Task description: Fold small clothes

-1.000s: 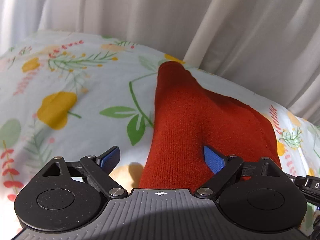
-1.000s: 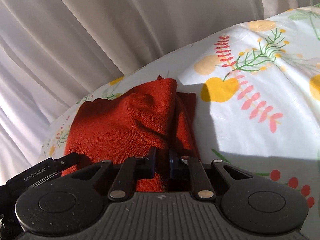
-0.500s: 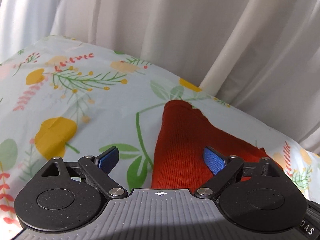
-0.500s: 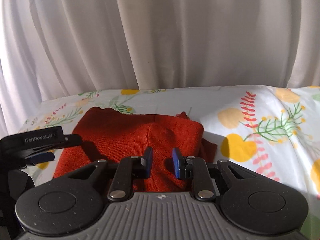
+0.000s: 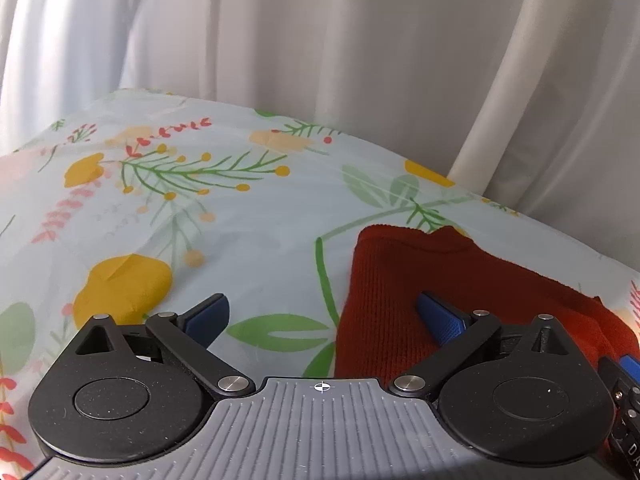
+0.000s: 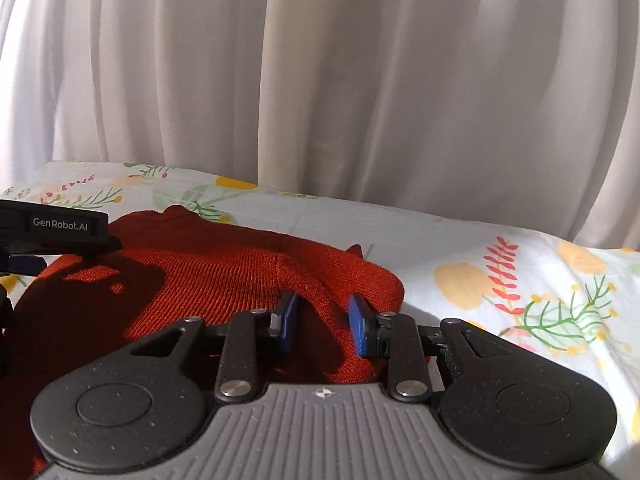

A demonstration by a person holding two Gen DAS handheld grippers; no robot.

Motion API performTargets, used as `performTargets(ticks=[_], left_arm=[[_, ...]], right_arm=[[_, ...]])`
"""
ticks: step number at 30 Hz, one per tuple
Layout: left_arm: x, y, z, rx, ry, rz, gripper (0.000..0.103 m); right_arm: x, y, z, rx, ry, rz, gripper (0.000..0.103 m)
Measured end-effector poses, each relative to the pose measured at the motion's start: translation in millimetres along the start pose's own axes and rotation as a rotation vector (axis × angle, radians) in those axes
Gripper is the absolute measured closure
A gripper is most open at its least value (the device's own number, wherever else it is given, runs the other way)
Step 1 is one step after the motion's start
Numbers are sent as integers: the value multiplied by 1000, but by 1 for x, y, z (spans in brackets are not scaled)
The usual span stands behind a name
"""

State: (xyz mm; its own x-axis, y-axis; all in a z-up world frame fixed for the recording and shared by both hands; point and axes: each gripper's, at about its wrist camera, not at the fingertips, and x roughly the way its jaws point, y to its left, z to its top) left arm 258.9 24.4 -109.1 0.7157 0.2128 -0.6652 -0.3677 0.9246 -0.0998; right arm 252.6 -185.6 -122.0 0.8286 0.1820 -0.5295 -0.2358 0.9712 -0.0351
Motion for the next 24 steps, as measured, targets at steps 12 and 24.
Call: performTargets(ticks=[12,24], left_arm=[[-103,38,-54,-89,113,-78,0],[-141,9,-80,143,253,25,0]], right_arm=[[-110,-23,-29,74,131,148,75],[-148,-17,-46,90,404,176,27]])
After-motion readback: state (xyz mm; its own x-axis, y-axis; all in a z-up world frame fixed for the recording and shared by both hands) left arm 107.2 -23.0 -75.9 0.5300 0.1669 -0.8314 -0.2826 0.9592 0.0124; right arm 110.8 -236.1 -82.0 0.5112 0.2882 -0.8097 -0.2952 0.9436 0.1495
